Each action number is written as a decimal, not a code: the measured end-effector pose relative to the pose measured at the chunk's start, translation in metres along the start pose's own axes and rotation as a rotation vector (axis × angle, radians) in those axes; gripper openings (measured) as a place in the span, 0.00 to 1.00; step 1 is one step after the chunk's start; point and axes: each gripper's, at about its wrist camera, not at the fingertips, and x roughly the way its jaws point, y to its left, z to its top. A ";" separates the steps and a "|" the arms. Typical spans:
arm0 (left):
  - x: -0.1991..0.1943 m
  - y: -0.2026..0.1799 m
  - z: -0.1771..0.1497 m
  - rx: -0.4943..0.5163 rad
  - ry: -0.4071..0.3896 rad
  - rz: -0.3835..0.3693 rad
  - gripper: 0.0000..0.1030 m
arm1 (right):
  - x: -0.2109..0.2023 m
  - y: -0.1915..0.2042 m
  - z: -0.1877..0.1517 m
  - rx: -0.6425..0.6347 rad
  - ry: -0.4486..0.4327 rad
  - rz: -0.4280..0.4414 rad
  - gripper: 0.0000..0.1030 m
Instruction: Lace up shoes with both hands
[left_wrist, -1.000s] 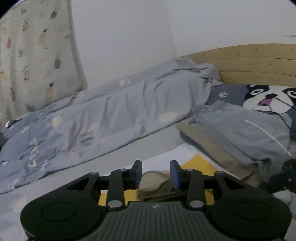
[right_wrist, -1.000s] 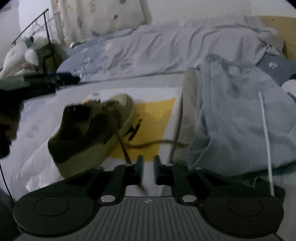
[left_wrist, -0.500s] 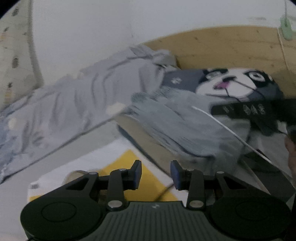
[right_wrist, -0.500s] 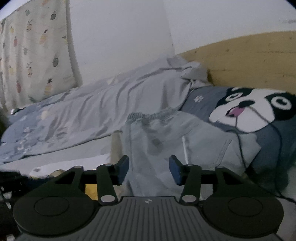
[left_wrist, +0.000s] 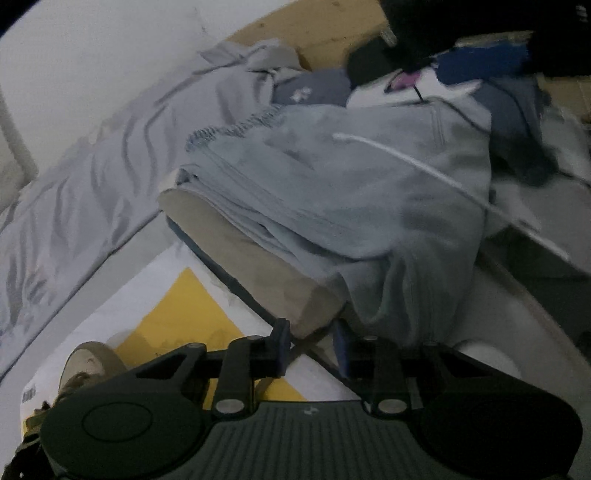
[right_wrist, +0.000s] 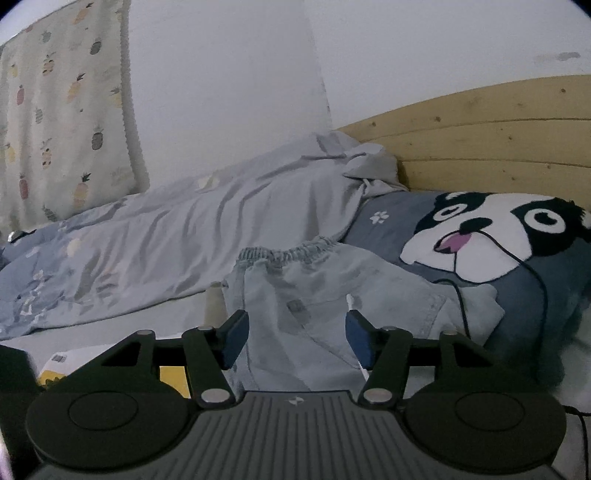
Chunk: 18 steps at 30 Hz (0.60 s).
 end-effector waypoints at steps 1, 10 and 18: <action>0.002 -0.001 -0.001 0.008 0.000 -0.008 0.23 | 0.000 0.001 0.000 -0.001 0.001 0.003 0.58; 0.006 0.004 -0.005 -0.016 -0.024 -0.052 0.01 | -0.001 0.000 0.000 0.016 0.008 -0.001 0.59; -0.049 0.066 -0.013 -0.376 -0.231 -0.133 0.01 | 0.002 0.008 -0.002 -0.004 0.002 0.004 0.59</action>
